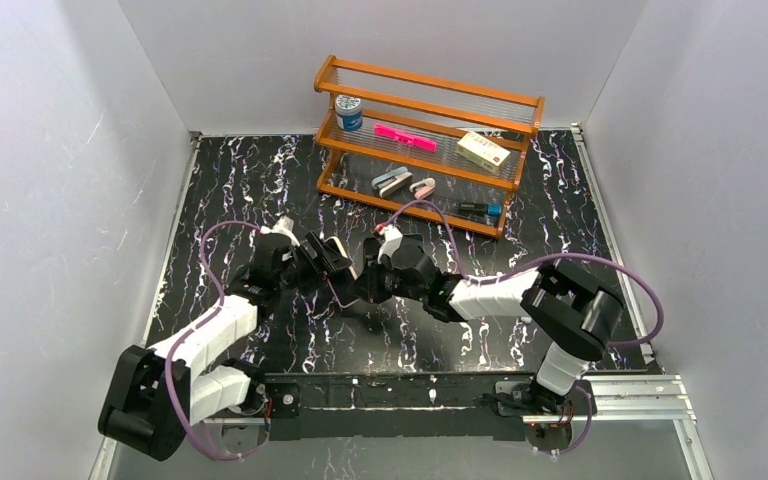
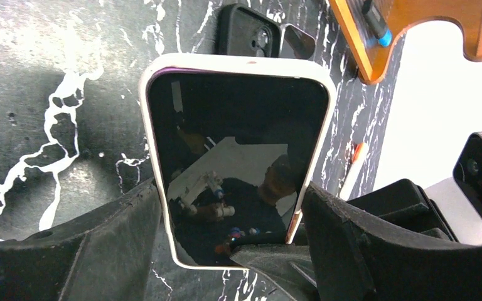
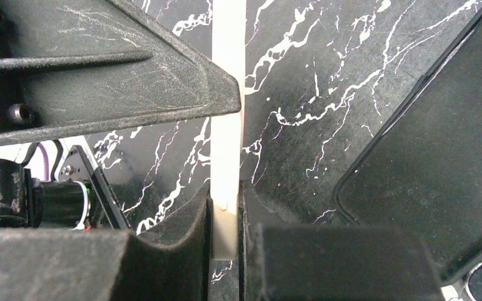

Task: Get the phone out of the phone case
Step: Adjust the phone.

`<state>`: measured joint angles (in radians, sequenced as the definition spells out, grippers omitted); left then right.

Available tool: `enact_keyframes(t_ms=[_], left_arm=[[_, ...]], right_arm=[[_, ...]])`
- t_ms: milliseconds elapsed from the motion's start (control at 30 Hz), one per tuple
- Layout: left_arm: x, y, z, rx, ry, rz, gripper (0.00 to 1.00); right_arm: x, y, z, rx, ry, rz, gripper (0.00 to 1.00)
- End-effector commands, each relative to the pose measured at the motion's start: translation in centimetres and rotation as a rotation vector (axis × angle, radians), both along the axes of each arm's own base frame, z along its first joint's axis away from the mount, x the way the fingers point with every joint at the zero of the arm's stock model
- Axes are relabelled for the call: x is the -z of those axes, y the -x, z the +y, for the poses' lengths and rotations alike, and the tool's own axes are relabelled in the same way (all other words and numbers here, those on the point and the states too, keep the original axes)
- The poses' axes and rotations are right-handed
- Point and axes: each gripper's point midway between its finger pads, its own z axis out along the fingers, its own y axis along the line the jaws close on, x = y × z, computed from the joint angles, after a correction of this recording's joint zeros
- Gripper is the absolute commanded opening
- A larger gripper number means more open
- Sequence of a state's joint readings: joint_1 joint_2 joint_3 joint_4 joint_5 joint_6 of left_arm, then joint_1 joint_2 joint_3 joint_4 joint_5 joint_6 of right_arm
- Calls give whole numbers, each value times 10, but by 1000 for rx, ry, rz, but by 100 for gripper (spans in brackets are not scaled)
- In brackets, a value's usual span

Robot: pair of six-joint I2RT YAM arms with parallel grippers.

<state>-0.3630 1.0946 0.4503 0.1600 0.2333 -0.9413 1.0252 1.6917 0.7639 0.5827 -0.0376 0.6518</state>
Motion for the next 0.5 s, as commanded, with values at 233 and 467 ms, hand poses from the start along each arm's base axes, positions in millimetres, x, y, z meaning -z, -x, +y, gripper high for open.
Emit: enact_keyframes(t_ms=[233, 467], left_arm=[[-67, -11, 1, 79, -62, -266, 94], [-96, -5, -4, 265, -168, -395, 98]], right_arm=[[-57, -5, -32, 26, -154, -95, 1], [-75, -7, -61, -3, -197, -109, 1]])
